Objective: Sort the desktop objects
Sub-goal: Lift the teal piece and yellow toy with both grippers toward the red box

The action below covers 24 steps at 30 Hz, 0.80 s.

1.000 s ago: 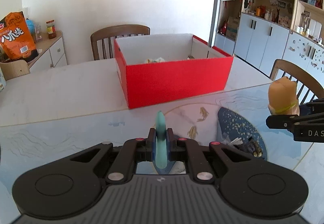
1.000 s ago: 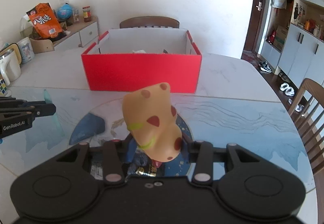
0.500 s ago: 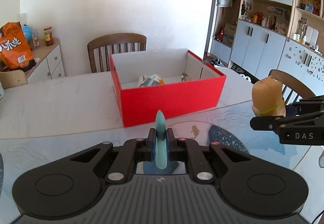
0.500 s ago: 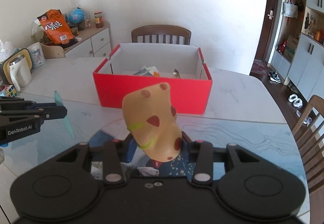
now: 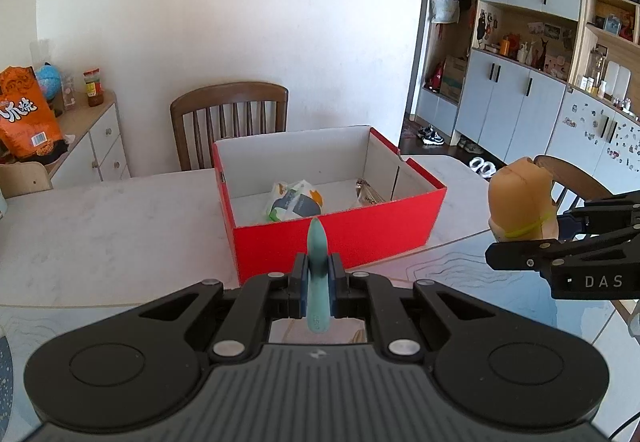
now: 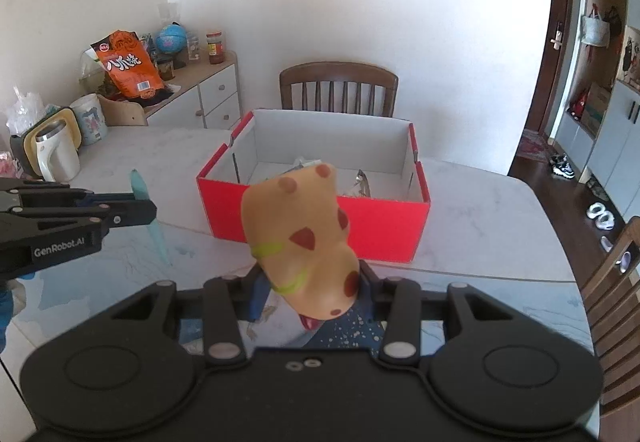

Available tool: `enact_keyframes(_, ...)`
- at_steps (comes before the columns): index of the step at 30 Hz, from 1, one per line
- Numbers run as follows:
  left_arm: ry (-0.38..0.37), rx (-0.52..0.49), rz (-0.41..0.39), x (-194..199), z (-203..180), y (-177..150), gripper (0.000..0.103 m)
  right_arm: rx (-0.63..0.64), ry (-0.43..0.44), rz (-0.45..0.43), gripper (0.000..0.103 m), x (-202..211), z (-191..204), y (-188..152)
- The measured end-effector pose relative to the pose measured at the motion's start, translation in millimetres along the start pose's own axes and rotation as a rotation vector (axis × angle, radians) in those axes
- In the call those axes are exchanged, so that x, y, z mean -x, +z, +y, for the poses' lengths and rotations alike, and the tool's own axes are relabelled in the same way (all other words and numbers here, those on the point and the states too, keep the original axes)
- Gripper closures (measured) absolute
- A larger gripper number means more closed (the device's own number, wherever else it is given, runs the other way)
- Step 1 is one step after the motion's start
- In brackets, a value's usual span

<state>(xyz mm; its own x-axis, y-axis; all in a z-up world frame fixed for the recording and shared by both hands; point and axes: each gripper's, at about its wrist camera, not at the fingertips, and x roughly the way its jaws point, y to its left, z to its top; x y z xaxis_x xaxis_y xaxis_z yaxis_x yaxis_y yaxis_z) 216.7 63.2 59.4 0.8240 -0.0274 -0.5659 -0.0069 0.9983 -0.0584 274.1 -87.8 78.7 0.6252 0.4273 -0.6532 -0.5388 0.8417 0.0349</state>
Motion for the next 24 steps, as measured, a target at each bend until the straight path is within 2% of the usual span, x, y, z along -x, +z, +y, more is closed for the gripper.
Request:
enact_keyframes(11,0.015,0.011,-0.015,-19,-1,34,0.094,0.022,0.014,-0.016,0.06,-11,-18,28)
enact_keyframes(24,0.024,0.004,0.009,-57,0,66,0.094,0.012,0.027,-0.002,0.06,-41,-45,60)
